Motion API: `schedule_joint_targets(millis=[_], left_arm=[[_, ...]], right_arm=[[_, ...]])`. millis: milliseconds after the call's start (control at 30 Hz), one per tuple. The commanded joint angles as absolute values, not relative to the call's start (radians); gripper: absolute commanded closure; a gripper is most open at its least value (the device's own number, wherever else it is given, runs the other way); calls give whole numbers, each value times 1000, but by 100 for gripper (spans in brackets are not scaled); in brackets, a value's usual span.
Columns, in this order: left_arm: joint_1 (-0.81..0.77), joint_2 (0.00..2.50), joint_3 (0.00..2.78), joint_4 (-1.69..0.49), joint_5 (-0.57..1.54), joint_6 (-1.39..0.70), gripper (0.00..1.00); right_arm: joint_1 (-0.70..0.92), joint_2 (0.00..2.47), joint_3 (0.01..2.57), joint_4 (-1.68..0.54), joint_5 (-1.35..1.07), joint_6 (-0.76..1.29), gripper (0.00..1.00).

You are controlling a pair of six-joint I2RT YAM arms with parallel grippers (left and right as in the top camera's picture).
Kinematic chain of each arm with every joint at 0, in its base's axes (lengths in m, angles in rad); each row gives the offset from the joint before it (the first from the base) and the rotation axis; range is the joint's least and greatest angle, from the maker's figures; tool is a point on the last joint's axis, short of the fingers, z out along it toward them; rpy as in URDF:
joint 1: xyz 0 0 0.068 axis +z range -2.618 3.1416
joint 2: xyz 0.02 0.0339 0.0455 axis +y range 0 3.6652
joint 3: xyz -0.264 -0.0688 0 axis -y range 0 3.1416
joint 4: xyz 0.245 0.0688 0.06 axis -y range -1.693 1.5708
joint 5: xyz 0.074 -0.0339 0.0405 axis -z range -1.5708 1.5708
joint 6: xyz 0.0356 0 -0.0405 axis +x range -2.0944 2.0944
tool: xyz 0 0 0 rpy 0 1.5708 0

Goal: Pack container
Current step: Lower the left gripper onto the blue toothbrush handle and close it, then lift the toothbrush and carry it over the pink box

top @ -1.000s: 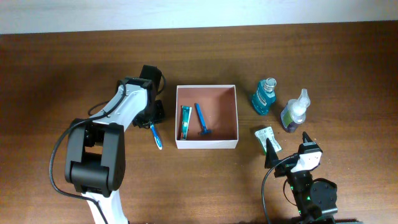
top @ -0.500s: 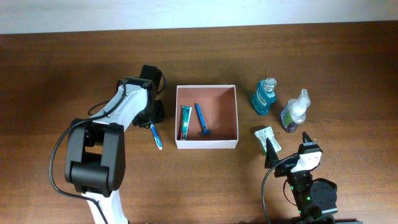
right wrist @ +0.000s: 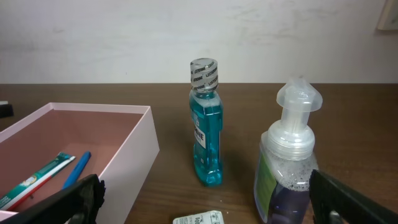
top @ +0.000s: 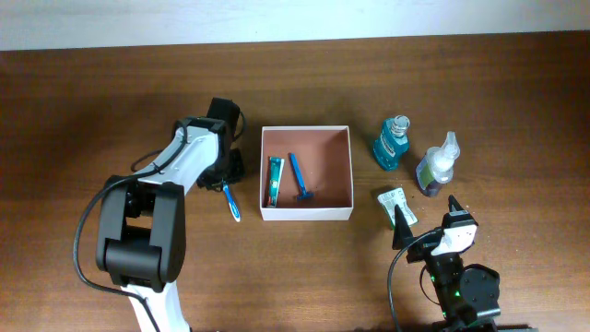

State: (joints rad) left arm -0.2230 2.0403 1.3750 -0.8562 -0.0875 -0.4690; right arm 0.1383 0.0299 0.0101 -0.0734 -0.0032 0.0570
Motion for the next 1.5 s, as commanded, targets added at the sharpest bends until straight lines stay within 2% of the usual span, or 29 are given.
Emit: schedule_joint_targets(millis=[0, 133, 167, 233, 400, 467, 600, 867, 1167, 1467], left_arm=[[-220, 2049, 1343, -842, -106, -479, 70], [-219, 2049, 1340, -840, -106, -479, 70], [-219, 2049, 1340, -841, -106, -479, 76], [-219, 2049, 1340, -841, -106, -479, 81], [-220, 2049, 1340, -838, -106, -478, 84], [-220, 2049, 1340, -838, -106, -478, 94], [-220, 2049, 1341, -838, -106, -478, 99], [-220, 2049, 1411, -900, -112, -455, 99], [-223, 2048, 1636, -1126, -161, -455, 99], [-271, 2048, 1760, -1196, -13, -455, 99]], right_arm=[[144, 26, 6, -79, 5, 68, 2], [144, 26, 6, -80, 5, 68, 2], [144, 26, 6, -80, 5, 68, 2], [144, 26, 6, -79, 5, 68, 2], [144, 26, 6, -80, 5, 68, 2], [144, 26, 6, -80, 5, 68, 2], [144, 26, 6, -80, 5, 68, 2], [144, 26, 6, -79, 5, 68, 2], [144, 26, 6, -80, 5, 68, 2], [144, 26, 6, -80, 5, 68, 2]])
